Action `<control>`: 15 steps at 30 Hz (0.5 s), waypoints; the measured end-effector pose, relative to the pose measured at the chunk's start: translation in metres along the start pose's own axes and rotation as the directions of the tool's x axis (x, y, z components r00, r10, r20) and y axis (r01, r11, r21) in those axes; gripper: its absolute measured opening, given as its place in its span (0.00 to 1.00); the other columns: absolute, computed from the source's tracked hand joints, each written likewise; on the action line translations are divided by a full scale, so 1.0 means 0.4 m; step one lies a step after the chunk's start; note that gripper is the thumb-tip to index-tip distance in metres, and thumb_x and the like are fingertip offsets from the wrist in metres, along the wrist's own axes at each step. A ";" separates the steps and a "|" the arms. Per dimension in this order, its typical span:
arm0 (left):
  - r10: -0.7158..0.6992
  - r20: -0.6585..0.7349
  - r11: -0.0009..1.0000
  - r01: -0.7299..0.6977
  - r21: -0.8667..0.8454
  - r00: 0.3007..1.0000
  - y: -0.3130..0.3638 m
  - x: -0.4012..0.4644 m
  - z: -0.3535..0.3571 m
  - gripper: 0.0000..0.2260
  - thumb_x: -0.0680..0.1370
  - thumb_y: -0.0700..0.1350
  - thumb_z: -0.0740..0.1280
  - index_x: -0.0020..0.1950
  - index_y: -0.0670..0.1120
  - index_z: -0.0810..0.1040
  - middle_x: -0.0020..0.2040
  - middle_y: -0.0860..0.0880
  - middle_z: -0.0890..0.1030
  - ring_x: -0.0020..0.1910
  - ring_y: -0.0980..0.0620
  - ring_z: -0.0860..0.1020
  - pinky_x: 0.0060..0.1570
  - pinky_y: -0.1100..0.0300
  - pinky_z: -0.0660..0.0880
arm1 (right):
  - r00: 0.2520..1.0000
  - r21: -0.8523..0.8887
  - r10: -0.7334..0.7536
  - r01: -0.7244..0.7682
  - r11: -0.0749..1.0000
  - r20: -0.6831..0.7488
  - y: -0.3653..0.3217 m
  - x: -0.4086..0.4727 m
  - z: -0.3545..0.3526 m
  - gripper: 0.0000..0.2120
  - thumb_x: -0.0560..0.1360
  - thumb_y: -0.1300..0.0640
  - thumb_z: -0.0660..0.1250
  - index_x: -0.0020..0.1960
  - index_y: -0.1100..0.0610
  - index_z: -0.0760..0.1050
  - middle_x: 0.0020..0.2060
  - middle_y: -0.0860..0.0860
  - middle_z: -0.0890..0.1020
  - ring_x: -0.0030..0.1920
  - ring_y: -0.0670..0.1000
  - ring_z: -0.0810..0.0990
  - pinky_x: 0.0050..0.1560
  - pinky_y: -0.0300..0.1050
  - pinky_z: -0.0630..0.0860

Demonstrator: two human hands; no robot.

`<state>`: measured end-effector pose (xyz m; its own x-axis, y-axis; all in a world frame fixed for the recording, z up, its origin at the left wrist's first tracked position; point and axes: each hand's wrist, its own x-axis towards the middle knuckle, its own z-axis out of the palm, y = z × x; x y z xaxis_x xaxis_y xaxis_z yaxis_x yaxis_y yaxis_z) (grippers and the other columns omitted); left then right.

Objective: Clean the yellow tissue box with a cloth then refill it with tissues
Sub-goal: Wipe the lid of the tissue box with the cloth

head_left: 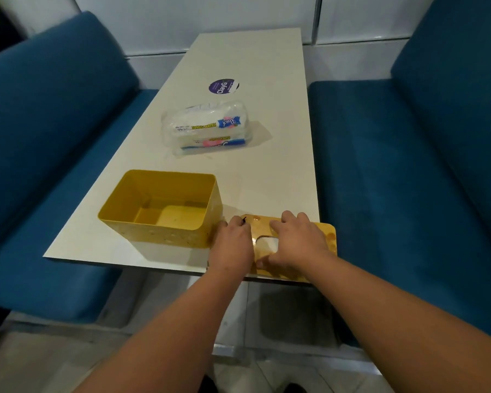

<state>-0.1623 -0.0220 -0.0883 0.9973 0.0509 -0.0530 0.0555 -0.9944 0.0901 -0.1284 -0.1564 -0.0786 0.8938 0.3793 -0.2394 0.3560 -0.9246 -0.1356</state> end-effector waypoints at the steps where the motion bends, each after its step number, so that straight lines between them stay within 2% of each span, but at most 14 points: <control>1: 0.007 -0.007 1.000 -0.007 -0.007 1.000 0.001 -0.001 0.000 0.13 0.77 0.46 0.66 0.61 0.48 0.74 0.61 0.48 0.74 0.58 0.47 0.71 0.62 0.53 0.67 | 1.000 -0.001 0.000 0.000 1.000 -0.005 0.002 0.000 0.001 0.41 0.63 0.26 0.66 0.69 0.48 0.67 0.61 0.50 0.70 0.60 0.54 0.68 0.55 0.50 0.72; 4: 0.043 -0.034 0.996 -0.046 -0.074 0.998 -0.019 -0.062 0.016 0.17 0.77 0.42 0.64 0.67 0.51 0.73 0.65 0.52 0.72 0.58 0.47 0.69 0.60 0.55 0.69 | 1.000 0.004 0.000 0.000 1.000 -0.006 0.002 -0.001 0.001 0.42 0.63 0.26 0.66 0.70 0.47 0.67 0.61 0.50 0.70 0.60 0.54 0.68 0.55 0.50 0.72; 7: 0.135 0.001 0.987 -0.134 -0.087 0.991 -0.044 -0.096 0.026 0.21 0.77 0.40 0.62 0.70 0.52 0.71 0.67 0.53 0.71 0.59 0.47 0.68 0.60 0.57 0.68 | 1.000 0.027 0.001 0.000 1.000 -0.027 0.002 -0.004 0.001 0.42 0.63 0.26 0.65 0.70 0.47 0.66 0.61 0.50 0.70 0.59 0.54 0.68 0.55 0.50 0.72; 11: 0.181 0.029 0.982 -0.179 -0.064 0.983 -0.035 -0.041 -0.009 0.20 0.78 0.40 0.64 0.70 0.51 0.71 0.68 0.51 0.70 0.61 0.46 0.67 0.62 0.54 0.69 | 1.000 0.037 0.007 -0.006 0.999 -0.030 0.002 -0.011 0.002 0.40 0.65 0.28 0.65 0.72 0.46 0.65 0.62 0.49 0.70 0.60 0.53 0.68 0.58 0.49 0.71; 15: 0.220 0.013 0.972 -0.218 -0.084 0.976 -0.054 -0.074 0.005 0.20 0.78 0.40 0.62 0.70 0.52 0.71 0.66 0.52 0.72 0.57 0.47 0.68 0.59 0.56 0.69 | 1.000 0.063 0.016 -0.015 0.998 -0.016 0.013 -0.006 0.002 0.37 0.69 0.29 0.62 0.73 0.44 0.63 0.63 0.48 0.70 0.61 0.52 0.67 0.58 0.49 0.70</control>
<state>-0.1933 -0.0021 -0.0908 0.9844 -0.1699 -0.0449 -0.1591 -0.9702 0.1830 -0.1289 -0.1620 -0.0796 0.9036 0.3639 -0.2262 0.3248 -0.9260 -0.1925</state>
